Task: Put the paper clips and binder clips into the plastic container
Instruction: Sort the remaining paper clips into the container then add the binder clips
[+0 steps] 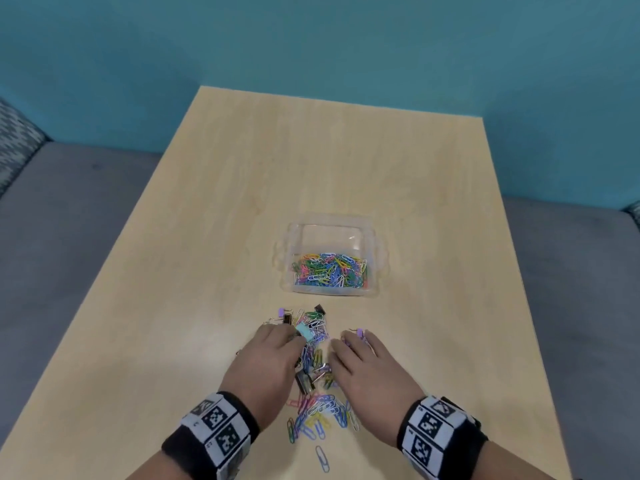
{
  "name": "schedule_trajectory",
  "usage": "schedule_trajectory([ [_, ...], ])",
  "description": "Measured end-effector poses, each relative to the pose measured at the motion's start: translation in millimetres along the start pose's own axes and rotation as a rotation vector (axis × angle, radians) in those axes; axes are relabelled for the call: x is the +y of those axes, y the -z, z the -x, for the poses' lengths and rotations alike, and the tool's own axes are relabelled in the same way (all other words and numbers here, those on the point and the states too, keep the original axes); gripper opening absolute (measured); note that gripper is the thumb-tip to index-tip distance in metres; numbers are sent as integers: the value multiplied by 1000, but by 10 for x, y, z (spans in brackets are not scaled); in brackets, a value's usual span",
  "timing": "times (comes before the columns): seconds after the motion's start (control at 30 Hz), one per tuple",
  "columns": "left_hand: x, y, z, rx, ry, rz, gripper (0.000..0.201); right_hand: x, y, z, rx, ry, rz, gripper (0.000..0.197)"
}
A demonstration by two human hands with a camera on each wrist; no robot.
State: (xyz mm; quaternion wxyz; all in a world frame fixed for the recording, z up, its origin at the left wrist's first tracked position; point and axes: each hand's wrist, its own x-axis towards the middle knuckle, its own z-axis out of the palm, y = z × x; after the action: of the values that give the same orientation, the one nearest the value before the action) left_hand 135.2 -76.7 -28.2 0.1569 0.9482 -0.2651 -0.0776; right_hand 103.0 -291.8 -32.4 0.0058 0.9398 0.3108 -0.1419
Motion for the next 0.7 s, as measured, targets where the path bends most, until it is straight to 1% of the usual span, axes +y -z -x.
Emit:
schedule_trajectory([
  [0.07,88,13,142,-26,-84,-53,36,45,-13,90,43,-1,-35,49],
  [0.13,175,-48,294,-91,-159,-91,41,78,-12,128,83,-70,-83,50],
  [0.2,213,-139,402,-157,-189,-126,47,57,-16,117,103,-113,-93,53],
  [0.23,217,-173,433,-174,-184,-137,48,28,-28,101,101,-110,-83,56],
  [0.33,199,-199,484,-169,-150,-143,41,-85,-91,77,38,-43,-18,64],
  [0.43,100,-213,534,-147,-146,-164,36,-156,-108,162,-31,17,53,60],
  [0.53,-42,-207,596,-115,-147,-161,38,-164,-110,322,3,38,45,58],
  [0.63,-72,-139,690,-85,-128,-165,41,-201,-175,505,77,-25,-89,57],
  [0.7,-10,-136,757,-90,-144,-163,43,-309,-232,568,90,-34,-149,60],
])
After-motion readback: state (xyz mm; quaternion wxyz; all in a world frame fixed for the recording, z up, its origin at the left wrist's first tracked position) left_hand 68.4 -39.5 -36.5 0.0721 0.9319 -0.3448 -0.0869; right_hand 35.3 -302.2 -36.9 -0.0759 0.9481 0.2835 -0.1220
